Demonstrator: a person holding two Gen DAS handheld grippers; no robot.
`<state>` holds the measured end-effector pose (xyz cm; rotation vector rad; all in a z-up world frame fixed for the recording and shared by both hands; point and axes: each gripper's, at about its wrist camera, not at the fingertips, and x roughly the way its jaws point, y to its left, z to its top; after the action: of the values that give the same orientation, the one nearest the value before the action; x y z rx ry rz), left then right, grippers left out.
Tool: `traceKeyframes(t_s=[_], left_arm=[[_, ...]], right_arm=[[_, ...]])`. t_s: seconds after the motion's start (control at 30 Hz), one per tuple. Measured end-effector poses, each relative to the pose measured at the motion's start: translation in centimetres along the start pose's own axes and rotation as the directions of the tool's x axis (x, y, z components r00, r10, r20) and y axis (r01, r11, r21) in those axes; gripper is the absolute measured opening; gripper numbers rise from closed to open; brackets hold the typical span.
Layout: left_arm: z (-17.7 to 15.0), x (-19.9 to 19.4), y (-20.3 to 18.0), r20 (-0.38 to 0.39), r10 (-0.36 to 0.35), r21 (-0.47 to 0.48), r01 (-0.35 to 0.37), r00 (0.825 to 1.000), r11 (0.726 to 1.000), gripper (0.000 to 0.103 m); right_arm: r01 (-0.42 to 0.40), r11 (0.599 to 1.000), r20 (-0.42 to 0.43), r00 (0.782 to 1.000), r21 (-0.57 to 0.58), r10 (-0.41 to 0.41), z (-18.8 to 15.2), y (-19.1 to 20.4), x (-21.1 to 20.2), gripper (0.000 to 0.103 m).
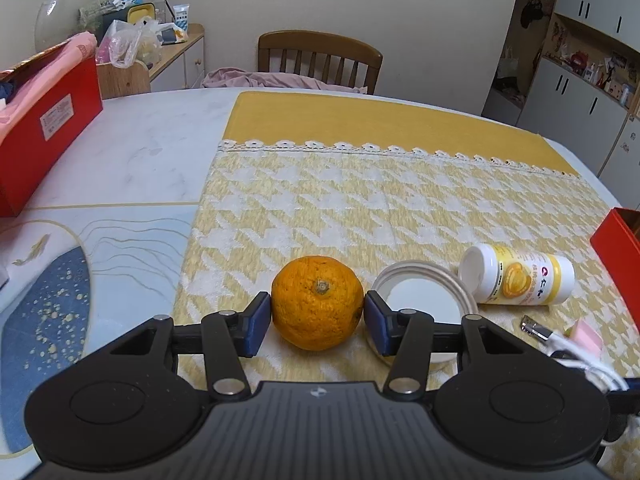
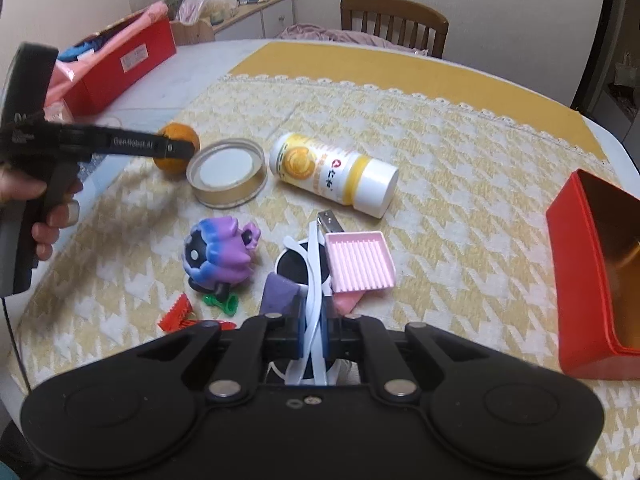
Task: Organize rigid objects
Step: 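Carry the orange and sunglasses into the red tin with both tools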
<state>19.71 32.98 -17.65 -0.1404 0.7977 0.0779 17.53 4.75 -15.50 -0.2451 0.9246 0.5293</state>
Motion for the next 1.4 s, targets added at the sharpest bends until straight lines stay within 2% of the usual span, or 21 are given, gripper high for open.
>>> traceKeyframes(t_s=[0.37, 0.53, 0.67, 0.83, 1.0, 1.4], left_arm=[[-0.4, -3.0, 1.4, -0.006, 0.042, -0.042, -0.042, 0.999, 0.998, 0.049], [0.1, -5.5, 0.2, 0.029, 0.029, -0.036, -0.028, 0.999, 0.999, 0.049], [1.0, -7.3, -2.2, 0.052, 0.007, -0.02, -0.006, 0.999, 1.0, 0.05], [2.4, -8.8, -7.0, 0.078, -0.031, 0.009, 0.03, 0.996, 0.999, 0.05], [3.6, -8.8, -13.3, 0.087, -0.087, 0.052, 0.082, 0.992, 0.995, 0.05], [4.7, -4.5, -29.8, 0.025, -0.207, 0.161, 0.2, 0.978, 0.966, 0.05]], right_arm=[[-0.009, 0.999, 0.122, 0.993, 0.037, 0.004, 0.4, -1.7, -4.2, 0.007], [-0.022, 0.997, 0.169, 0.986, 0.077, 0.009, 0.3, -3.8, -6.0, 0.007], [-0.027, 0.995, 0.204, 0.979, 0.098, 0.007, 0.1, -6.1, -7.3, 0.007], [-0.026, 0.992, 0.242, 0.97, 0.123, -0.005, -0.6, -9.8, -9.1, 0.007], [-0.019, 0.99, 0.257, 0.966, 0.141, -0.018, -1.2, -14.7, -10.5, 0.007], [0.032, 0.982, 0.242, 0.967, 0.187, -0.078, -3.1, -25.7, -11.2, 0.007]])
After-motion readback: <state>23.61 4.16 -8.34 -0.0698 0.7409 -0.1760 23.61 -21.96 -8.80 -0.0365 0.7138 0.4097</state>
